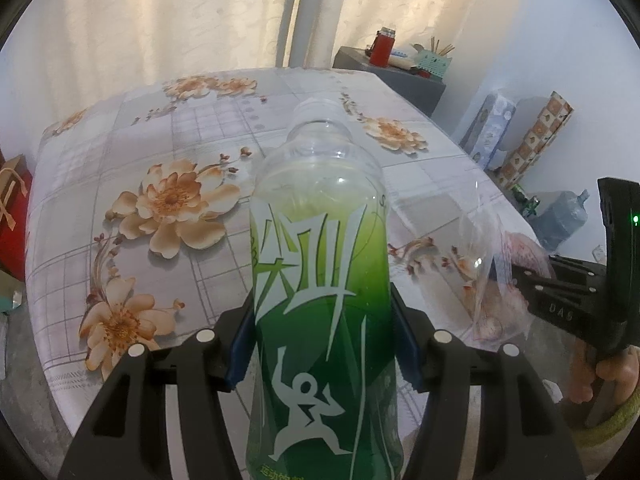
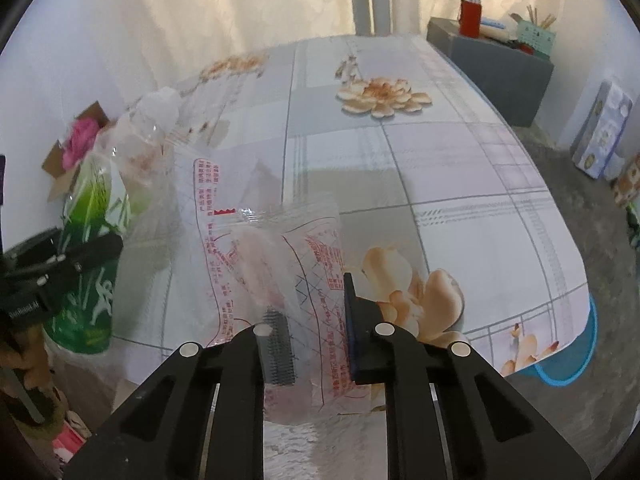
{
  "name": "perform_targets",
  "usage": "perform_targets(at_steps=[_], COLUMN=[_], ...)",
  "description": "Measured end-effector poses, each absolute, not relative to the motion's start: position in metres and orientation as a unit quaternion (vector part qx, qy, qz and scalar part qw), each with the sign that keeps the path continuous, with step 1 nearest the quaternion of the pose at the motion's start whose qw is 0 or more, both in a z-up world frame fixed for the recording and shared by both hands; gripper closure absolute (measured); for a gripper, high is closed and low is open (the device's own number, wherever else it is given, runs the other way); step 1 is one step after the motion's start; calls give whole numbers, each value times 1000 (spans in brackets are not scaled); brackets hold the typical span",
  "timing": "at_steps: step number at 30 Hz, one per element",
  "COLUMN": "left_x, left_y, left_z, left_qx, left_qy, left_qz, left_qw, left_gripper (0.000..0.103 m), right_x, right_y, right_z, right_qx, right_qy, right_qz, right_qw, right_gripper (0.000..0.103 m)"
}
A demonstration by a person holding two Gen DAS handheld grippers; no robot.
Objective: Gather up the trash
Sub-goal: 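Hold the bottle in the left tool and the bag in the right tool above the table, then carry the bottle and bag with both tools over the blue wastebasket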
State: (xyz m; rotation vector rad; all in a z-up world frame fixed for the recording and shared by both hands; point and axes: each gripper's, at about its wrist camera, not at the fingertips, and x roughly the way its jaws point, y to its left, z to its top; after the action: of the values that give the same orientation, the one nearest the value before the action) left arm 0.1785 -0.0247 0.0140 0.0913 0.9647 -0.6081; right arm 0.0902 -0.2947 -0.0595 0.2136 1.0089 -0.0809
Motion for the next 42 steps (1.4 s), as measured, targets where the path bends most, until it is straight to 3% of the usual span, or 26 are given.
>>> perform_targets(at_steps=[20, 42], left_x=[144, 110], left_y=[-86, -226], left_z=[59, 76], left_qx=[66, 117], left_qy=[417, 401], left_qz=[-349, -455], left_qw=[836, 787], left_gripper=[46, 46], right_x=[32, -62], right_y=[-352, -463], right_z=[-28, -32], right_qx=[190, 281], right_qy=[418, 365], right_qz=[-64, -163], right_qw=[886, 873], right_gripper=[88, 88])
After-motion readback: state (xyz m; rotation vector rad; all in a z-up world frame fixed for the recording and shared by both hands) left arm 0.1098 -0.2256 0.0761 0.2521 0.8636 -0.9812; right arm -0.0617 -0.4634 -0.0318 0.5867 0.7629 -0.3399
